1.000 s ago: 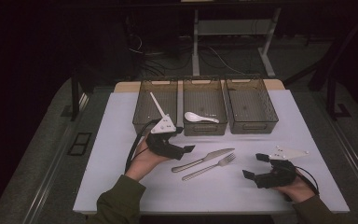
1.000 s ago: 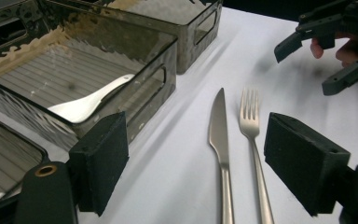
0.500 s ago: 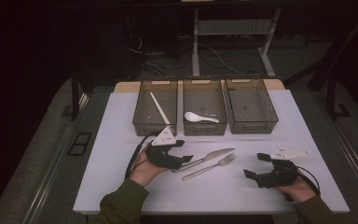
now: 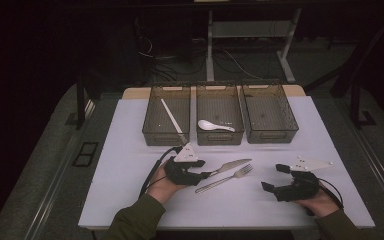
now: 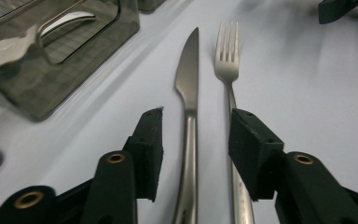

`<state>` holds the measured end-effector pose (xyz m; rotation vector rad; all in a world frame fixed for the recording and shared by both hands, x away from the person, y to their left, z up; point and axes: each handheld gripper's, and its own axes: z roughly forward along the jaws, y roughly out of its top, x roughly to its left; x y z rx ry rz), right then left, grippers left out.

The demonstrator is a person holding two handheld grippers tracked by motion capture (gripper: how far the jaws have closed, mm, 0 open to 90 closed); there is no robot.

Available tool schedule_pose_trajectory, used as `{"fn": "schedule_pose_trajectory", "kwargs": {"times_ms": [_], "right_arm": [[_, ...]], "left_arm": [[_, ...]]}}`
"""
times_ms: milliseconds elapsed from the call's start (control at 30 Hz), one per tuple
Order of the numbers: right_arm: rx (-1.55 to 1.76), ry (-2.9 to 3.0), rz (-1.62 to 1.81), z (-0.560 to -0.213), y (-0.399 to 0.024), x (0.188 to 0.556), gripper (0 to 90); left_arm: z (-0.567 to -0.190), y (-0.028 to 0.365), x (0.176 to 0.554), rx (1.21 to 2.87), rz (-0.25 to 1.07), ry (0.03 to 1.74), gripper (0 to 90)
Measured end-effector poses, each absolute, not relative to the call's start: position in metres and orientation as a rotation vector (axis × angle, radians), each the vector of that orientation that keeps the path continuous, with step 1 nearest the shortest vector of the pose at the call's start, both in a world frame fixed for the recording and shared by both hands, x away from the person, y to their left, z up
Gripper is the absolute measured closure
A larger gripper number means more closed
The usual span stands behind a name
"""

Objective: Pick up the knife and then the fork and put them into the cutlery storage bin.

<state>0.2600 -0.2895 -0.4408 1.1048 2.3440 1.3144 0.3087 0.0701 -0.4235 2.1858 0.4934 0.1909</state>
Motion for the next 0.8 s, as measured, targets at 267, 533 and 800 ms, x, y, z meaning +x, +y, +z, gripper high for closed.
{"fn": "schedule_pose_trajectory", "kwargs": {"times_ms": [267, 533, 800], "right_arm": [[1.105, 2.345, 1.315, -0.441, -0.290, 0.260, 11.7], [1.106, 2.346, 1.309, -0.441, -0.289, 0.260, 11.7], [1.104, 2.344, 1.310, -0.441, -0.290, 0.260, 11.7]], "left_arm": [[-0.429, 0.053, 0.307, 2.184, 0.143, 0.492, 64.5], [-0.438, 0.033, 0.304, 2.212, 0.131, 0.497, 69.6], [-0.449, 0.016, 0.302, 2.261, 0.163, 0.483, 73.4]]}}
